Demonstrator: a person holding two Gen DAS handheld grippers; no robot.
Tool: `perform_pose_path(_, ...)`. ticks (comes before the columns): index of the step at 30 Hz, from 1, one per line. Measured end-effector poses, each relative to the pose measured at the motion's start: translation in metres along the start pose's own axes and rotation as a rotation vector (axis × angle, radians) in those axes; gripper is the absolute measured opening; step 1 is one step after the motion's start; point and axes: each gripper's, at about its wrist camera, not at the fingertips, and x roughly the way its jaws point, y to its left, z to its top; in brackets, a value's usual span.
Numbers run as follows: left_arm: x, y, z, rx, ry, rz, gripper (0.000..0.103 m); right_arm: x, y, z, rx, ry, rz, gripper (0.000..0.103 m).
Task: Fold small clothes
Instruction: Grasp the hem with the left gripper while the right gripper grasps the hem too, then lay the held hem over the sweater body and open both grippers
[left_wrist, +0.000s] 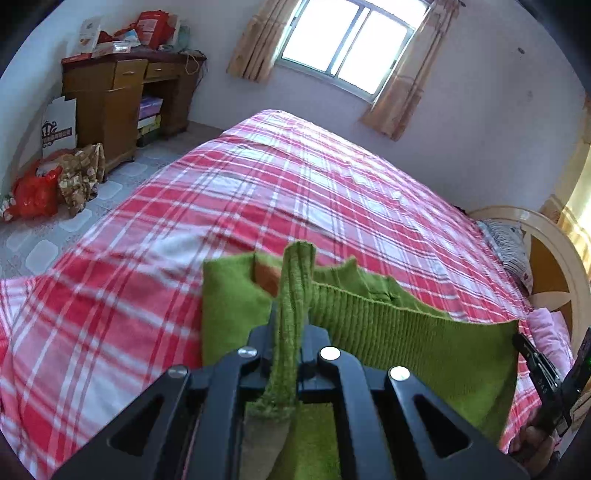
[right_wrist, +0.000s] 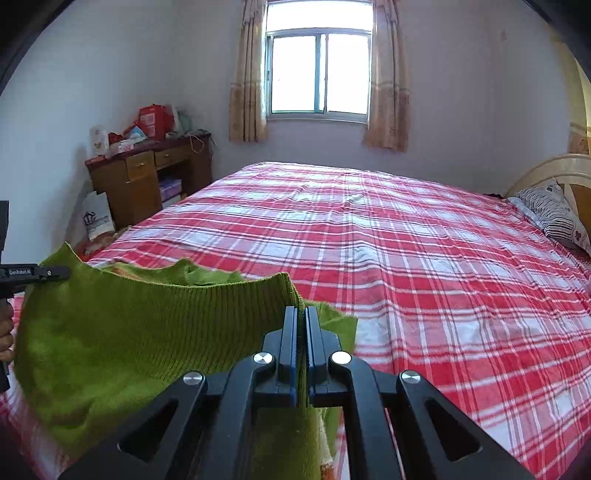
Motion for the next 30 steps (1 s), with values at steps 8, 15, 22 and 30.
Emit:
perform_pose_path(8,0.061,-0.014,0.037,0.024,-0.016,0.063,0.005,0.082,-0.014,0.025,0.003,0.038,-0.086,0.003)
perform_pose_path(15,0.116,-0.001,0.028,-0.026,0.087,0.143,0.005,0.145,-0.028,0.008,0.037,0.173,-0.118,0.003)
perform_pose_path(22,0.12,-0.004,0.026,-0.024,0.118,0.178,0.01,0.159,-0.027,0.0,0.023,0.237,-0.109,0.003)
perform_pose_path(30,0.125,0.001,0.03,-0.049,0.128,0.165,0.011,0.167,-0.032,-0.003,0.044,0.286,-0.15,0.004)
